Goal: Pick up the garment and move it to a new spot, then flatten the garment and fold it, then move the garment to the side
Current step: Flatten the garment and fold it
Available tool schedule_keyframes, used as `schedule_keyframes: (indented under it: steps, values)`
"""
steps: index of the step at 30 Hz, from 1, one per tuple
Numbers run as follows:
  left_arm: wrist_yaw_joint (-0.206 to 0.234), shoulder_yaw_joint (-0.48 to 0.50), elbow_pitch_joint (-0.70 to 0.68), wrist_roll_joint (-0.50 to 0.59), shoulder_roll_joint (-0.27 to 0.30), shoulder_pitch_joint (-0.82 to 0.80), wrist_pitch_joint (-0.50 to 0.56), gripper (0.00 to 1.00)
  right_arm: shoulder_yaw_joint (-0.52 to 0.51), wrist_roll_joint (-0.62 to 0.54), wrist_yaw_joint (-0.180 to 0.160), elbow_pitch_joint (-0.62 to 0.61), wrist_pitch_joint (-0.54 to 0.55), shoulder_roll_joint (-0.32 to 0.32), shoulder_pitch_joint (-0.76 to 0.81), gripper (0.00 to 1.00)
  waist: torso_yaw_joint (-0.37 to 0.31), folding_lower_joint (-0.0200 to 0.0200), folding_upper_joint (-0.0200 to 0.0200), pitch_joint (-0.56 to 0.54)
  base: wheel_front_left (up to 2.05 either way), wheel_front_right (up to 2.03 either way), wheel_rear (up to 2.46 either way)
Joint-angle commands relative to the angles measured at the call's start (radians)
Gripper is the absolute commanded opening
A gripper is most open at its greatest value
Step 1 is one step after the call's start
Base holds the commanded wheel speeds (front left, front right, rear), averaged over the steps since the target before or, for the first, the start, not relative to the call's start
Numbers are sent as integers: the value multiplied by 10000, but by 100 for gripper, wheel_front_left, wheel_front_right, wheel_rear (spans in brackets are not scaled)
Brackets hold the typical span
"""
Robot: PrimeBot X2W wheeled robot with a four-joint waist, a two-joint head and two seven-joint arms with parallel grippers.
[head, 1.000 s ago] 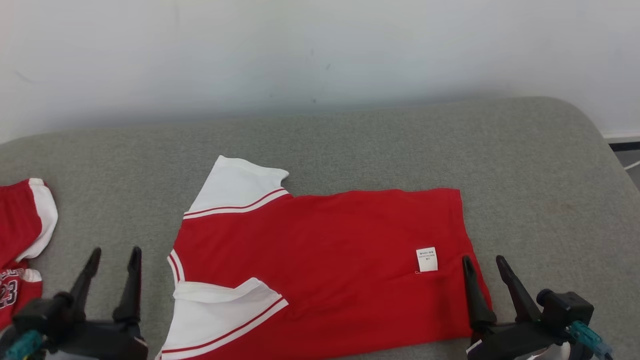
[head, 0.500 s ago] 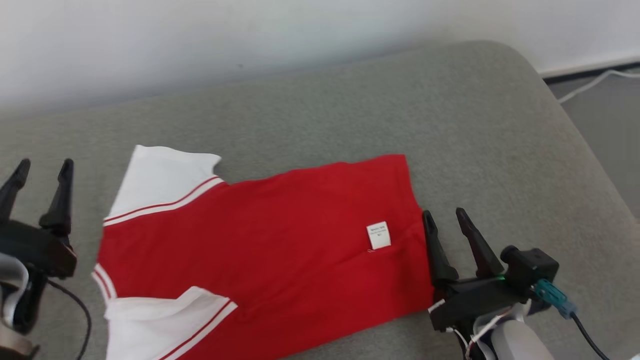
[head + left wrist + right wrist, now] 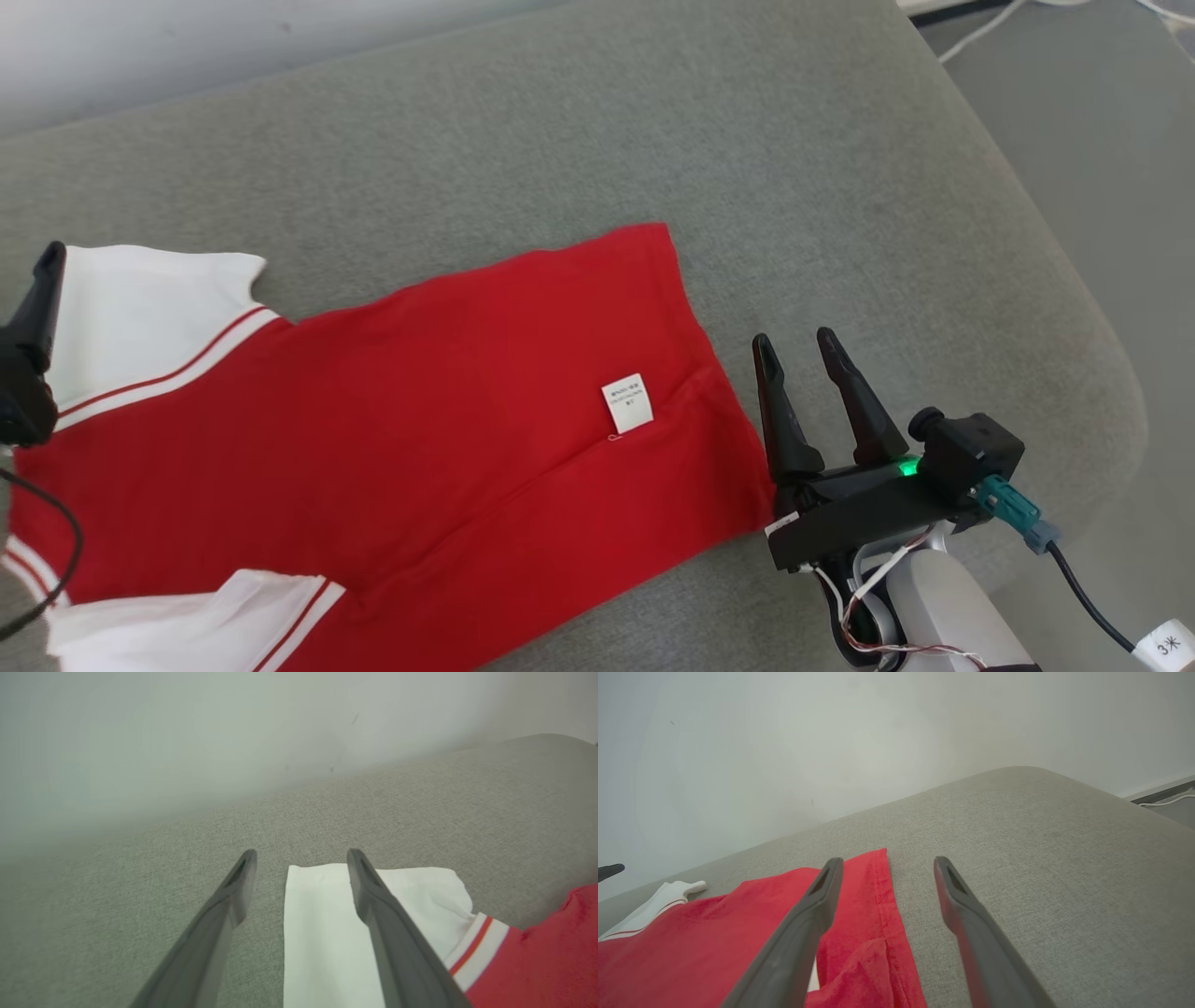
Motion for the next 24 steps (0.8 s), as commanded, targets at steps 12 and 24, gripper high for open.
schedule_keyframes:
  steps: [12, 24]
  values:
    - [5, -971, 2019, -535, 459, -1193, 267, 100, 153, 100, -5, -169, -21, 73, -241, 100, -714, -2, -2, 804, 0, 0, 0]
    - [5, -1924, 2651, -1070, 418, -1794, 130, 0, 244, 80, -5, -112, -22, 72, -370, 100, -687, -2, -2, 904, 0, 0, 0]
